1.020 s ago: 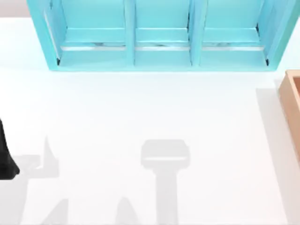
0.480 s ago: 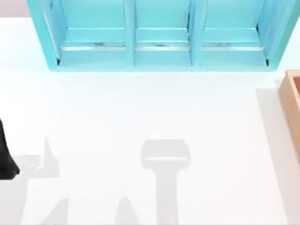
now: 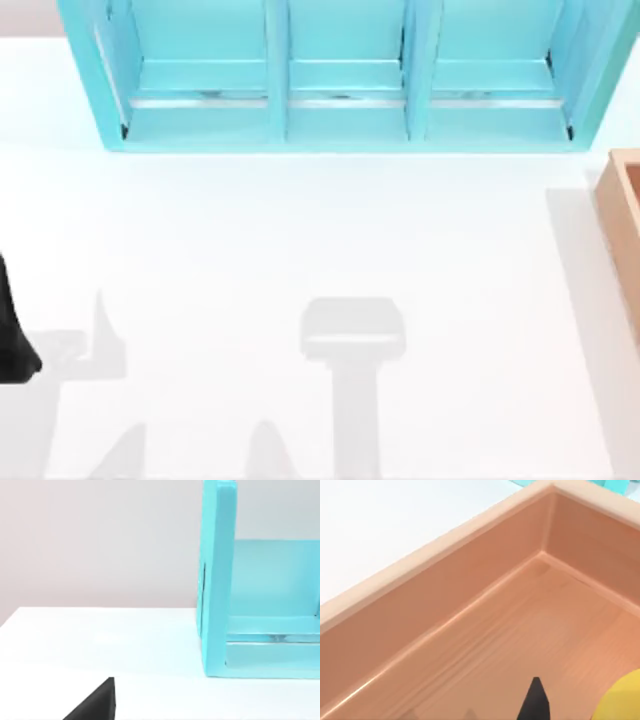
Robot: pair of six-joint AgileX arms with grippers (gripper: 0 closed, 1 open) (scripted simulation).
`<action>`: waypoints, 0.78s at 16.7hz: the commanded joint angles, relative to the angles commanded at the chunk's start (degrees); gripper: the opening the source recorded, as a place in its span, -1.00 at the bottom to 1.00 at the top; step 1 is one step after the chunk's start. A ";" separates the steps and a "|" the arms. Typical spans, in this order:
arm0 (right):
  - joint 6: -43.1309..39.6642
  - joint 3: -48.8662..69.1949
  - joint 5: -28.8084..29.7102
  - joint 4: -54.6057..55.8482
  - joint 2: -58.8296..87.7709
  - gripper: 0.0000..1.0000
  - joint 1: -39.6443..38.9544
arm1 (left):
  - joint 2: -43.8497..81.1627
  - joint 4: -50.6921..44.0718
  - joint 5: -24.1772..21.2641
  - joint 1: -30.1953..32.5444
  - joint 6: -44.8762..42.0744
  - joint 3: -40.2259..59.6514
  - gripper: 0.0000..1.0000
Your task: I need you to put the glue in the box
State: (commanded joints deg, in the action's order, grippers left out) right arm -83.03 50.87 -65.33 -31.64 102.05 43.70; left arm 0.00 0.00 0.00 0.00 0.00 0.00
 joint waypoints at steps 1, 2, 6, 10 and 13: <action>0.95 -0.38 0.01 1.36 0.00 -1.00 -0.35 | 0.00 0.00 0.00 0.00 0.00 0.00 1.00; 1.98 -0.79 0.02 2.81 -0.02 -1.00 -0.73 | 0.00 0.00 0.00 0.00 0.00 0.00 1.00; 3.75 -1.58 0.17 5.05 -0.20 -1.00 -1.44 | 0.00 0.00 0.00 0.00 0.00 0.00 1.00; 3.75 -1.58 0.17 5.05 -0.20 -0.85 -1.44 | 0.00 0.00 0.00 0.00 0.00 0.00 1.00; 3.75 -1.58 0.17 5.05 -0.20 -0.40 -1.44 | 0.00 0.00 0.00 0.00 0.00 0.00 1.00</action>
State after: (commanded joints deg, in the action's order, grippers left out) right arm -79.28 49.29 -65.15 -26.59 101.85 42.26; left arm 0.00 0.00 0.00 0.00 0.00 0.00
